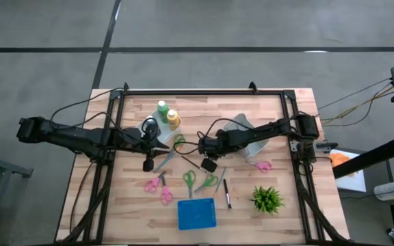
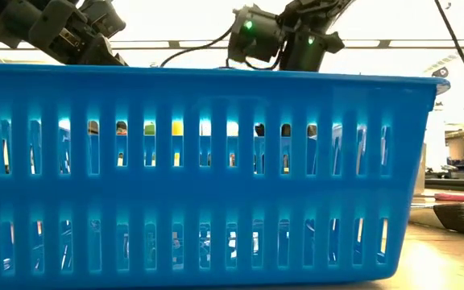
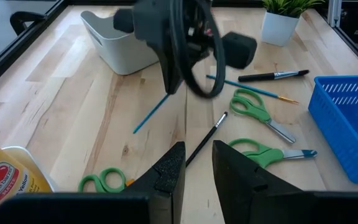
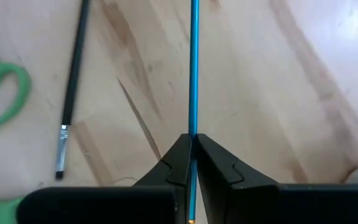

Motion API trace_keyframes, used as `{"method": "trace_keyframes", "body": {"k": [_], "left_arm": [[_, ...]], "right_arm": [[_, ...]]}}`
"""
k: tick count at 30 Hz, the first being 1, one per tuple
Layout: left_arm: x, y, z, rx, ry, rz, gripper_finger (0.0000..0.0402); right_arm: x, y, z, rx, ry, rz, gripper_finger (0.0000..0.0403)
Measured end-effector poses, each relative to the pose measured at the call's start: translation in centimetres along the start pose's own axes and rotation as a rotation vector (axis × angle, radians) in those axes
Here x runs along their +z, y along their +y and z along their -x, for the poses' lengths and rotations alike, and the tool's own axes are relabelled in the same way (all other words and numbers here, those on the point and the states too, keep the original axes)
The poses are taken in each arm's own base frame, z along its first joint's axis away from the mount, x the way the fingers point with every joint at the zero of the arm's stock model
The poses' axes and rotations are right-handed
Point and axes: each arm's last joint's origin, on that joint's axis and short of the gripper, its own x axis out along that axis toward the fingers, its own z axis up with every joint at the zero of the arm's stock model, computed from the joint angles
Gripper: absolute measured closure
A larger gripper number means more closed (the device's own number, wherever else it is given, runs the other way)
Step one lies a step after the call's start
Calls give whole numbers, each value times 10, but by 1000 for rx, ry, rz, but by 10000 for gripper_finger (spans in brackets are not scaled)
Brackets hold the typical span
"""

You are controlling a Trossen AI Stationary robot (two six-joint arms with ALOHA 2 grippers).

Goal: Pick & Place Paint Supplies
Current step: Put the blue paintbrush into the gray bin

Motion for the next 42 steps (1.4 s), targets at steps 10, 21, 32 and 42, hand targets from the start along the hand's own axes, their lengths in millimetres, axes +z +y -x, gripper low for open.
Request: {"method": "trace_keyframes", "body": {"k": [10, 21, 32, 42], "left_arm": [[0, 0, 0, 0, 0, 0, 319], [0, 0, 0, 0, 1, 0, 319], [0, 0, 0, 0, 0, 0, 319], [0, 0, 0, 0, 0, 0, 319]], "right_arm": [[3, -11, 42, -72, -67, 15, 388], [-11, -33, 96, -234, -79, -60, 388], [-34, -50, 117, -353, 52, -151, 388], [-54, -58, 103, -412, 148, -174, 388]]}}
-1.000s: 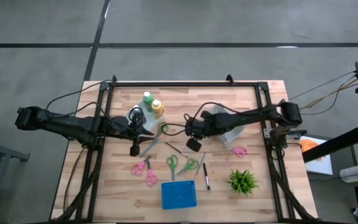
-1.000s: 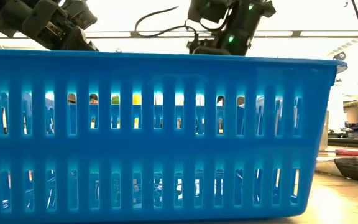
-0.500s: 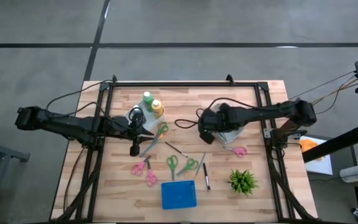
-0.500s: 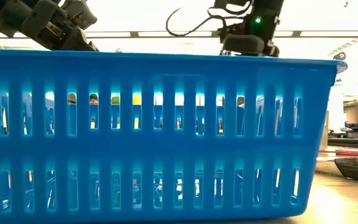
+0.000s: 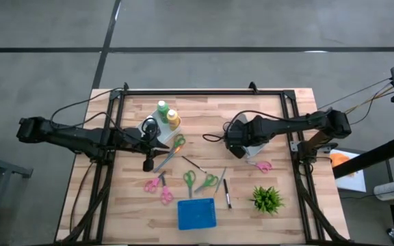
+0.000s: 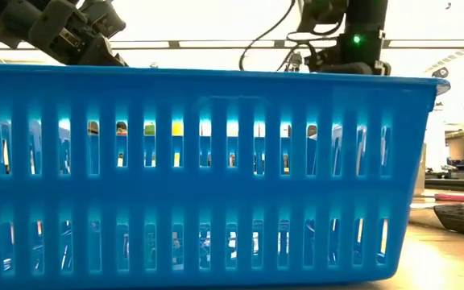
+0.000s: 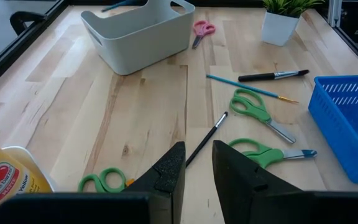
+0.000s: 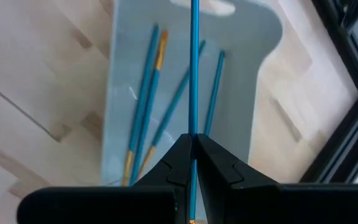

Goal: Pick & Place Paint Supplies
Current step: Put the blue paintbrush into the gray bin

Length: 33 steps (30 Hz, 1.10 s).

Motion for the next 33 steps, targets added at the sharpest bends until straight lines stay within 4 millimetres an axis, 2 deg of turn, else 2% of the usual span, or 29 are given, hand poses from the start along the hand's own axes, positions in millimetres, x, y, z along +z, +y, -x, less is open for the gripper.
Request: {"method": "trace_keyframes", "body": {"k": [11, 21, 33], "left_arm": [[0, 0, 0, 0, 0, 0, 319], [0, 0, 0, 0, 0, 0, 319], [0, 0, 0, 0, 0, 0, 319]], "right_arm": [[-16, 2, -29, -9, 50, -34, 388], [-14, -4, -56, 36, 57, -67, 388], [-12, -6, -62, 55, 50, -96, 388]]}}
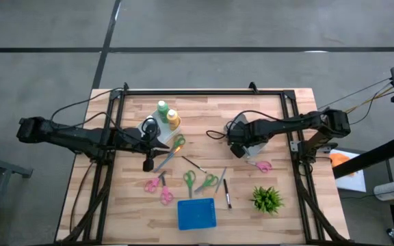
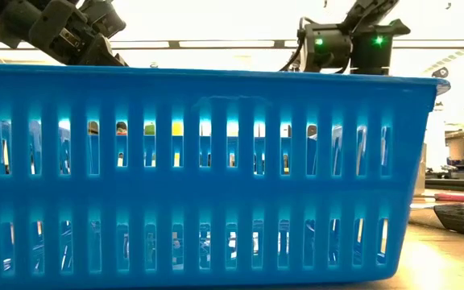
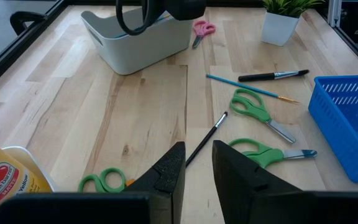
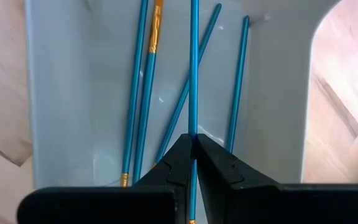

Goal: Pick & Place Paint Supplies
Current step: Put the blue paintbrush into the gray bin, then put the black paintbrush into the gray bin

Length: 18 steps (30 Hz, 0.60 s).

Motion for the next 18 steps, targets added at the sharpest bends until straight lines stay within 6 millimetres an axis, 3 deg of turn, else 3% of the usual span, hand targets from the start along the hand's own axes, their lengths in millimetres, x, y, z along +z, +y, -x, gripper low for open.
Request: {"method": "trace_keyframes", "body": {"k": [8, 18], "left_arm": [[0, 0, 0, 0, 0, 0, 319], [0, 0, 0, 0, 0, 0, 319]], "right_arm": [[-2, 0, -3, 0, -5, 2, 382], [-1, 0, -4, -1, -10, -4, 307]]}}
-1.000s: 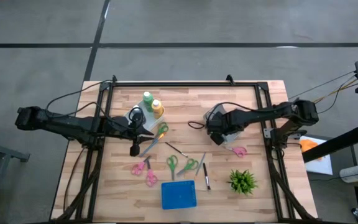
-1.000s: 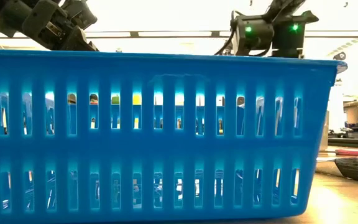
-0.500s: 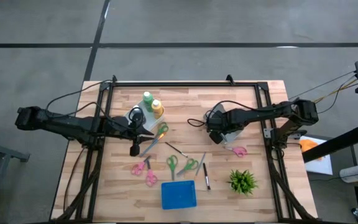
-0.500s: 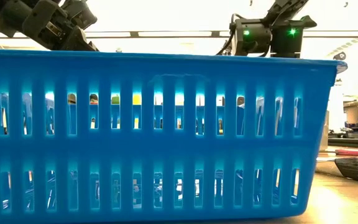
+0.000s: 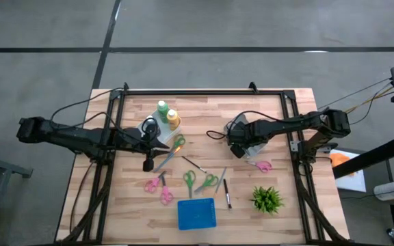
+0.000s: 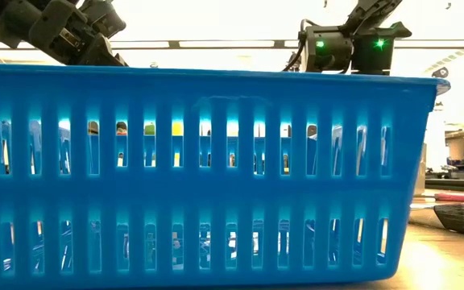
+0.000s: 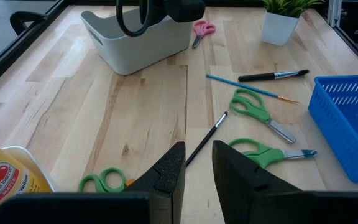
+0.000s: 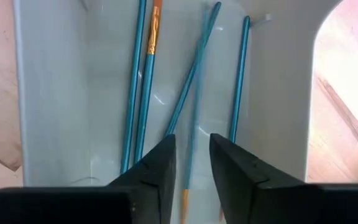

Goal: Pick & Place Paint Supplies
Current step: Put the black paintbrush into the gray bin

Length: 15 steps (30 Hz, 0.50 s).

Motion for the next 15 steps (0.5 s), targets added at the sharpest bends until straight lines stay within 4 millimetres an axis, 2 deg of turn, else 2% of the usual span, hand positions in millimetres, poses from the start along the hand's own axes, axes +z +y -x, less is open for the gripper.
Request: {"method": "trace_keyframes", "body": {"k": [8, 15], "left_arm": [[0, 0, 0, 0, 0, 0, 319], [0, 0, 0, 0, 0, 0, 319]], "right_arm": [[0, -1, 3, 8, -9, -4, 306], [8, -7, 33, 87, -94, -24, 306]]}}
